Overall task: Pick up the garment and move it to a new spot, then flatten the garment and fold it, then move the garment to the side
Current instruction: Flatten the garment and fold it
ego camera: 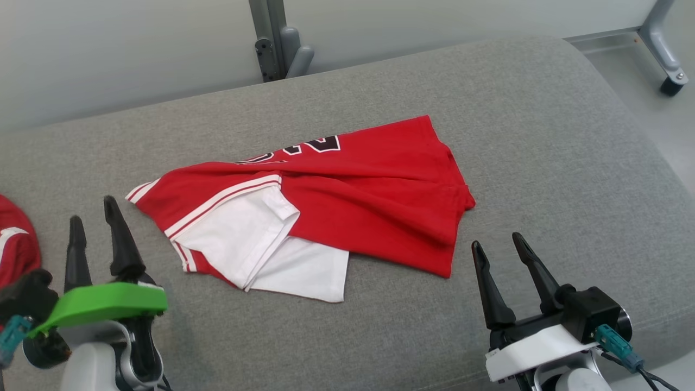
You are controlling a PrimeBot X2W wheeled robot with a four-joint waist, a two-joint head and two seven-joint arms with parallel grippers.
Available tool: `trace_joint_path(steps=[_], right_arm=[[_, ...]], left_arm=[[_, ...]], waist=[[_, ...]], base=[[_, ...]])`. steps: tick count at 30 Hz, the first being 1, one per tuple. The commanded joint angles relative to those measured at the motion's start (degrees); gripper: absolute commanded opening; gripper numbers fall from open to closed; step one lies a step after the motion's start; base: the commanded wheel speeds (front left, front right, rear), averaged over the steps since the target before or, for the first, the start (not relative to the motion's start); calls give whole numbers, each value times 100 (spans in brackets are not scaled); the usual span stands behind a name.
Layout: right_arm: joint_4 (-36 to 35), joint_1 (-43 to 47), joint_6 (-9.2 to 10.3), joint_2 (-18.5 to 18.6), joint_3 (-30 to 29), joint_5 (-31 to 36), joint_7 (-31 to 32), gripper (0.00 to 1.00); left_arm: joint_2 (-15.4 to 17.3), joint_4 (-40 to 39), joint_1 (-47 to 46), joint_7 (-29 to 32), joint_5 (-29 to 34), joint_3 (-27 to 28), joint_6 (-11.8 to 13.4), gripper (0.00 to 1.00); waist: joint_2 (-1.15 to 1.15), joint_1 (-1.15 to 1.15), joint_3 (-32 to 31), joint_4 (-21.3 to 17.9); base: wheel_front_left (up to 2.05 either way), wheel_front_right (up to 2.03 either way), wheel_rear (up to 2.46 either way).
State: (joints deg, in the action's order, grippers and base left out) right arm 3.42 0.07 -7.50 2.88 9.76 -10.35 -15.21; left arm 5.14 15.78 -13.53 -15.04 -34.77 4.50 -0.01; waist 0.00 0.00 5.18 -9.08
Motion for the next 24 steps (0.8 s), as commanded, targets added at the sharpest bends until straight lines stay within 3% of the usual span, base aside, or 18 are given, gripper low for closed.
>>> trace_joint_path(steps=[1, 7, 12, 18, 24], right_arm=[[14, 67, 2, 5, 2, 31, 0, 100], [22, 103, 2, 5, 11, 51, 1, 100], [36, 102, 2, 5, 48, 52, 1, 100], [46, 105, 2, 5, 75, 42, 1, 100], [47, 86, 2, 5, 96, 39, 1, 100]], left_arm=[[-89, -128, 293, -7, 185, 22, -22, 100], [-216, -181, 792, -7, 382, -346, 61, 100], [-222, -18, 998, -8, 343, -1086, 318, 100], [-215, 574, 849, -7, 369, -1705, 558, 100], [-212, 1582, 403, -8, -143, -2318, 644, 100]], waist=[[0, 0, -83, 129], [0, 0, -174, 231], [0, 0, -215, 230], [0, 0, -220, 121], [0, 0, -172, -2]], base=[[0, 0, 0], [0, 0, 0], [0, 0, 0], [0, 0, 0], [0, 0, 0]])
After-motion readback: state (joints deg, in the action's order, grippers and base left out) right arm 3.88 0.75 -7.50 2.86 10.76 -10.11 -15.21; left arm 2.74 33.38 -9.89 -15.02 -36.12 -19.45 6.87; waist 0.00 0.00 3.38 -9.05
